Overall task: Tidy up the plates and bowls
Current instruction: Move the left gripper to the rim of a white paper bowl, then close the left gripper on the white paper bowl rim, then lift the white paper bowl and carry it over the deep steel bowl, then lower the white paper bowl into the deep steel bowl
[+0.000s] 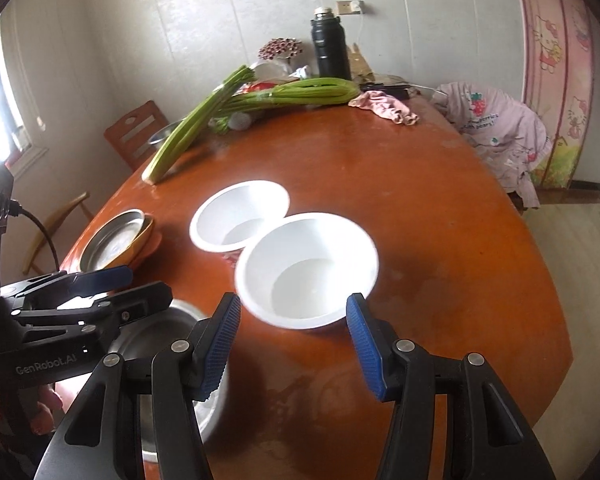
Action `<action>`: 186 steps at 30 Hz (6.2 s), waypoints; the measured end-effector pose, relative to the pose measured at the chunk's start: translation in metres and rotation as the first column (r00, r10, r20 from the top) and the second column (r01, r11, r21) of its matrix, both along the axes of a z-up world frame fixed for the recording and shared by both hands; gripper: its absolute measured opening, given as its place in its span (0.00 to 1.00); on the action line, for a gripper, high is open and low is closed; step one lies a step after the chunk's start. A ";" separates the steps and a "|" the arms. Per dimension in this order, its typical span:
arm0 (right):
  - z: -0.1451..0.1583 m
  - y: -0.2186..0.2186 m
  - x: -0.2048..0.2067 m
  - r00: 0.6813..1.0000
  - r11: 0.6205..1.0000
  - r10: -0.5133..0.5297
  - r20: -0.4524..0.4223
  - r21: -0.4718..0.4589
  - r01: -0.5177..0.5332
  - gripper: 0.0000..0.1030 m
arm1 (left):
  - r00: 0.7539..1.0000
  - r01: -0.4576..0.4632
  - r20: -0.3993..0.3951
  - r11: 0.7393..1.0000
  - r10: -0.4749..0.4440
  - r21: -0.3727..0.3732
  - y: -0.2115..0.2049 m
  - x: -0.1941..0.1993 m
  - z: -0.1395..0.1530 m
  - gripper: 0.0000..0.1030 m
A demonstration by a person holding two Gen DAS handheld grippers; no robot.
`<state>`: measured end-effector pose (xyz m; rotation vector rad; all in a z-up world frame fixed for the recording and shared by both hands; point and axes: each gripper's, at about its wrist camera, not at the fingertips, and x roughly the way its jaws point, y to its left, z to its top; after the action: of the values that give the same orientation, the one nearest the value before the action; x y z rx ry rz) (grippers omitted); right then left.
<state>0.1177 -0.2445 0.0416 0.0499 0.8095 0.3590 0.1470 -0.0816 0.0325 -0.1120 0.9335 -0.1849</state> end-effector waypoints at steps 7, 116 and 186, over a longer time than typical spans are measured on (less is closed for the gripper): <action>-0.002 -0.011 0.011 1.000 1.000 -0.028 -0.013 -0.001 0.028 0.55 | 1.000 0.026 -0.010 1.000 -0.026 -0.014 -0.010 0.018 0.003 0.60; -0.007 0.007 0.024 0.997 0.997 0.075 0.000 -0.014 -0.075 0.55 | 0.991 0.136 0.004 0.982 -0.137 -0.134 -0.037 0.045 0.003 0.43; -0.008 0.080 -0.065 0.978 0.976 0.210 -0.017 -0.055 -0.211 0.56 | 0.998 0.066 0.015 0.990 -0.065 -0.125 0.029 -0.063 -0.005 0.43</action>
<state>0.0527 -0.1647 0.0333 -0.0874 0.8377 0.5359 0.0843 -0.0530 0.0274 -0.1962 0.9149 -0.3047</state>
